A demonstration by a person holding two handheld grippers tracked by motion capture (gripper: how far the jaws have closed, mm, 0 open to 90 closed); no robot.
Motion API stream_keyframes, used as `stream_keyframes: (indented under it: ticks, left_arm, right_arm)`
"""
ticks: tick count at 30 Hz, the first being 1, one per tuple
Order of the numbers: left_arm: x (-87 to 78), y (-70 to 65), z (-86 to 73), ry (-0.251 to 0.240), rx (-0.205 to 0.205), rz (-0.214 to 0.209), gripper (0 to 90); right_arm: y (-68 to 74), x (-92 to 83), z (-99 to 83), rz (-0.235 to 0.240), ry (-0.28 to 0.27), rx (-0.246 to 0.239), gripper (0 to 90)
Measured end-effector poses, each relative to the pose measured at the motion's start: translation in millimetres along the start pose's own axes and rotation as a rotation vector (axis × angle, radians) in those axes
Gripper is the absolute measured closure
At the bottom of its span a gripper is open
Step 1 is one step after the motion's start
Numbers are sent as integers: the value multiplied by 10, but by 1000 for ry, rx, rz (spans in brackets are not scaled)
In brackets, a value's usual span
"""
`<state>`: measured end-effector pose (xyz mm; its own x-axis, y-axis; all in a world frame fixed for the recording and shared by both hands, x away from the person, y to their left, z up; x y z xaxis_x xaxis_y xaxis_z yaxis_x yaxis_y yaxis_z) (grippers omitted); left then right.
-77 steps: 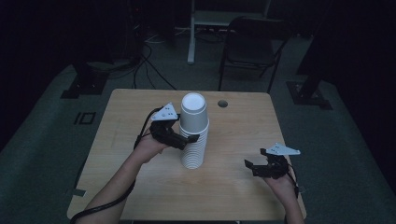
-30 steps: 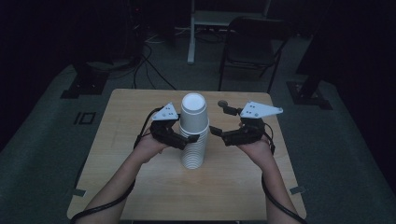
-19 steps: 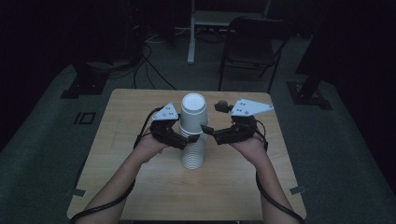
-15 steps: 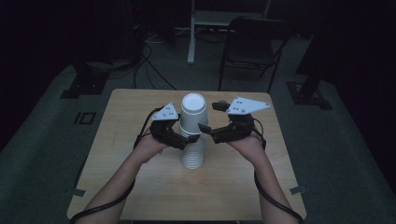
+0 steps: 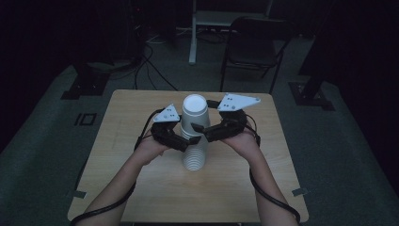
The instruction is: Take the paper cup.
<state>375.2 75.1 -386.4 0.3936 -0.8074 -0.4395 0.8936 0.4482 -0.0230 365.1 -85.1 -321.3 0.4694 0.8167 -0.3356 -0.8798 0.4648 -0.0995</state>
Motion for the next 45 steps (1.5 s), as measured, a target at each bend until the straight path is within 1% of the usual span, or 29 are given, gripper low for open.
stream_keyframes:
  ticks: [2,5,11,16,20,21,23,25,26,35,39,42,43,45]
  left_arm:
    - [0,-1,1,3,1,0,69]
    - [1,2,2,3,-1,2,69]
    - [4,4,0,0,-2,3,69]
    - [-1,1,1,5,1,1,70]
    - [-1,4,-2,2,2,2,70]
    - [-1,6,0,4,2,1,70]
    - [1,6,-3,1,2,1,70]
    - [0,4,-4,0,3,2,70]
    - [0,3,-3,1,2,2,70]
    - [-2,2,-2,4,3,2,70]
    - [-2,-1,-1,6,2,3,70]
    - [-2,-1,-3,5,3,2,71]
    - [-3,1,-4,6,4,2,71]
    - [-2,2,-3,6,5,4,71]
  right_arm:
    - [2,25,11,-2,4,-2,114]
    - [-9,77,24,14,6,13,115]
    - [-7,126,46,21,0,17,133]
    - [2,165,72,28,1,29,141]
    - [-2,169,90,21,2,30,175]
    - [-4,171,99,15,12,36,180]
    - [1,169,103,7,13,31,182]
    - [3,167,103,9,13,36,185]
    - [4,165,109,9,20,35,185]
    - [6,166,118,7,25,27,188]
    - [8,164,127,9,35,24,188]
    - [7,144,154,9,25,20,196]
    - [-1,102,205,5,-7,30,196]
    - [-14,61,262,-1,-22,29,196]
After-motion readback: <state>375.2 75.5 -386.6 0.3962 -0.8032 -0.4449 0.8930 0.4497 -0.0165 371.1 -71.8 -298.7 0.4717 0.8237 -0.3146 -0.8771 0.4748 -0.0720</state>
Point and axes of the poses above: each handheld gripper's, and its own axes: x roughly forward along the jaws, z roughly out of its top, y roughly to its left, the point moved 4 cm from there along x, roughly forward along the jaws
